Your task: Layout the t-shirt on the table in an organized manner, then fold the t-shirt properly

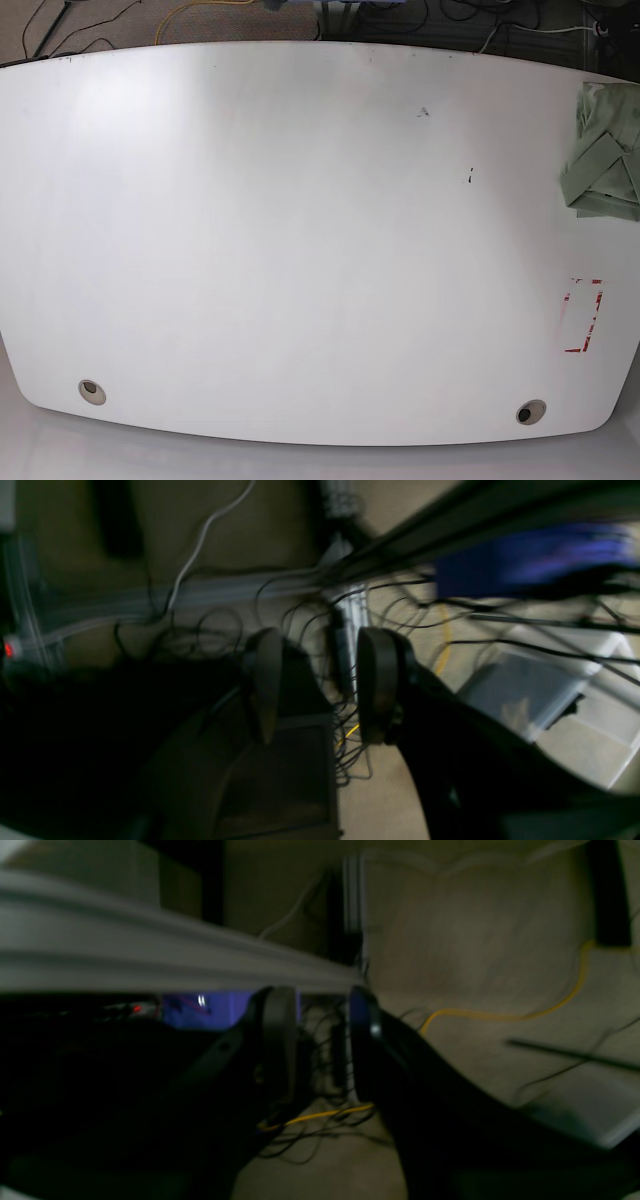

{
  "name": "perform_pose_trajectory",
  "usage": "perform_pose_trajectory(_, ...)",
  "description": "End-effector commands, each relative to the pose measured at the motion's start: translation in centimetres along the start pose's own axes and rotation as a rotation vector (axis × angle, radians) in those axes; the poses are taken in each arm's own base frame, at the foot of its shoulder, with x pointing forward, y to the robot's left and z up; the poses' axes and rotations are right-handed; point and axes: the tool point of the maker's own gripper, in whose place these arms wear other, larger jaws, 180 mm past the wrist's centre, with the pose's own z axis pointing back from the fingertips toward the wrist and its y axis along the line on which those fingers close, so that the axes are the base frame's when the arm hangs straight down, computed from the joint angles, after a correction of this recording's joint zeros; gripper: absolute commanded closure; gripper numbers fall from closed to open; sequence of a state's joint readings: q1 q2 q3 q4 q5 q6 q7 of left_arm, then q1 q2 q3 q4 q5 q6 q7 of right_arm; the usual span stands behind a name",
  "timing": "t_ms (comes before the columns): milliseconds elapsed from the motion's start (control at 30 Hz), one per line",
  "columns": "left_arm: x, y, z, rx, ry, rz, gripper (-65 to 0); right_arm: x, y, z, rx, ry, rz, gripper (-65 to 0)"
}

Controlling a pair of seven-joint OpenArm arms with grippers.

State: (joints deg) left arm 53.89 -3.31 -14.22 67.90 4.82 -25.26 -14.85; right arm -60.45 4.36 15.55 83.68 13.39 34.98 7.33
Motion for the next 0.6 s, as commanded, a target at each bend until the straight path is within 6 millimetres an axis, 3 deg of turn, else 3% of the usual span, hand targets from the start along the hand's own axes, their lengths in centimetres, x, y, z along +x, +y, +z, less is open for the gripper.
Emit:
perform_pose_trajectory(0, -1.0, 0.2, -0.4, -0.002, 0.010, 0.032, -23.1, -0.6, -1.7, 0.1, -0.014, 0.011, -0.005, -16.5)
perform_pose_trajectory(267, -1.1, 0.8, -3.6, -0.001, 0.028, 0.071, -23.1, -2.3, -4.7, -2.4, -0.053, 0.059, -0.051, -16.5)
perform_pose_trajectory(567, -1.3, 2.1, -6.5, 0.006, 0.069, 0.109, -23.1, -3.6, -5.9, -4.7, -0.067, 0.110, -0.052, -16.5)
